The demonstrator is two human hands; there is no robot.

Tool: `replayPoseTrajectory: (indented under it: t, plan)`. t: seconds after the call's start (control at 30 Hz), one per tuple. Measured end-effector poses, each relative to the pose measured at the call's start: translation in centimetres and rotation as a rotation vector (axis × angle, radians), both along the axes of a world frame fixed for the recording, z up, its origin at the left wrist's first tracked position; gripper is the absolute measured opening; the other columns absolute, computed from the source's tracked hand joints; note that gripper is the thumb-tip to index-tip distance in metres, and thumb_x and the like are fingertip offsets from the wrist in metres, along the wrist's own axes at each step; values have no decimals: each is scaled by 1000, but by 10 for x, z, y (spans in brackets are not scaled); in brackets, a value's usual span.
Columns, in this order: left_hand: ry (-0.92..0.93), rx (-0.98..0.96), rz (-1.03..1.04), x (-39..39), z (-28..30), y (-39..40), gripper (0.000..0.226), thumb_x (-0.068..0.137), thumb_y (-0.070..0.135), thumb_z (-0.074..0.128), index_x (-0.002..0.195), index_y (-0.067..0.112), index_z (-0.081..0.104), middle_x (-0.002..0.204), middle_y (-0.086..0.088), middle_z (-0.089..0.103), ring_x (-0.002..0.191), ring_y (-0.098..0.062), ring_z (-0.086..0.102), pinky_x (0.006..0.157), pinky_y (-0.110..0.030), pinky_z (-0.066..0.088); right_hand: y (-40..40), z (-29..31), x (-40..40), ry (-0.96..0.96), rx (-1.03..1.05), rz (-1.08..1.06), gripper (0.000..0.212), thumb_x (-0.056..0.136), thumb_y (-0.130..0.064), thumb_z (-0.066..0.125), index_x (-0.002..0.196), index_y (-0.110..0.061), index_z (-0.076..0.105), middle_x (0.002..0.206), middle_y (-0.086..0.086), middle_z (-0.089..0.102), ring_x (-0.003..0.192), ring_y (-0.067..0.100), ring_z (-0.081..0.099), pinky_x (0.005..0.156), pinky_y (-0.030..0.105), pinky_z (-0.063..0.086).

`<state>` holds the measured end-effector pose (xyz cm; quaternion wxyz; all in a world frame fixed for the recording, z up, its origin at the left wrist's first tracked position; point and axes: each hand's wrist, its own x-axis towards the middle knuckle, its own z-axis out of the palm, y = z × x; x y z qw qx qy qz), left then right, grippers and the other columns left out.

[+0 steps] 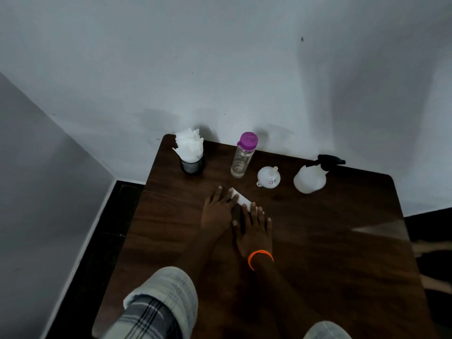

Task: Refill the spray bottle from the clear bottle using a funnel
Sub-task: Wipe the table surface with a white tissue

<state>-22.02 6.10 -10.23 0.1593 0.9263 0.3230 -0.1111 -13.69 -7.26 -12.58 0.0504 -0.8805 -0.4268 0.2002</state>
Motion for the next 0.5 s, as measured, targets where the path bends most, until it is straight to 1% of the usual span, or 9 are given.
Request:
replayPoseTrajectory:
  t: [0.1, 0.2, 0.27, 0.33, 0.43, 0.5]
  plan:
    - [13, -6, 15, -21, 4, -18, 64, 96, 42, 41, 157, 34, 24, 167, 7, 15, 155, -28, 2, 121, -46, 12, -17, 0, -15, 7, -8, 20, 64, 104, -57, 20, 160, -35, -1, 168, -3, -9, 155, 22, -8, 124, 46, -5]
    - [46, -16, 37, -46, 11, -37, 65, 96, 43, 41, 157, 35, 19, 167, 9, 12, 155, -27, 0, 122, -46, 12, -34, 1, -31, 18, -11, 71, 64, 103, -58, 21, 160, -34, 4, 168, -3, -6, 156, 23, -4, 125, 46, -3]
    - [66, -29, 62, -65, 12, -50, 67, 96, 45, 41, 158, 36, 17, 167, 9, 10, 155, -26, -2, 122, -45, 13, -46, -1, -44, 19, -2, 100, 64, 103, -58, 23, 160, -33, 9, 168, -1, 1, 156, 24, 2, 125, 48, 1]
    - [62, -37, 95, -84, 12, -67, 67, 95, 43, 42, 157, 37, 18, 167, 10, 11, 155, -26, -1, 121, -45, 14, -59, -2, -57, 10, 6, 130, 64, 102, -57, 26, 160, -31, 15, 168, 0, 8, 155, 26, 10, 124, 48, 5]
    - [60, -42, 134, -113, 12, -92, 68, 95, 38, 46, 157, 36, 19, 167, 10, 12, 155, -27, 0, 123, -45, 11, -80, -3, -78, 4, -1, 199, 65, 102, -57, 26, 160, -29, 18, 168, 2, 11, 155, 26, 12, 122, 46, 0]
    - [70, -52, 171, -131, 13, -108, 69, 94, 37, 48, 157, 38, 19, 167, 12, 12, 155, -26, 1, 122, -44, 11, -93, -3, -92, 10, -1, 244, 65, 101, -58, 27, 159, -30, 19, 168, 2, 13, 154, 26, 14, 121, 45, 0]
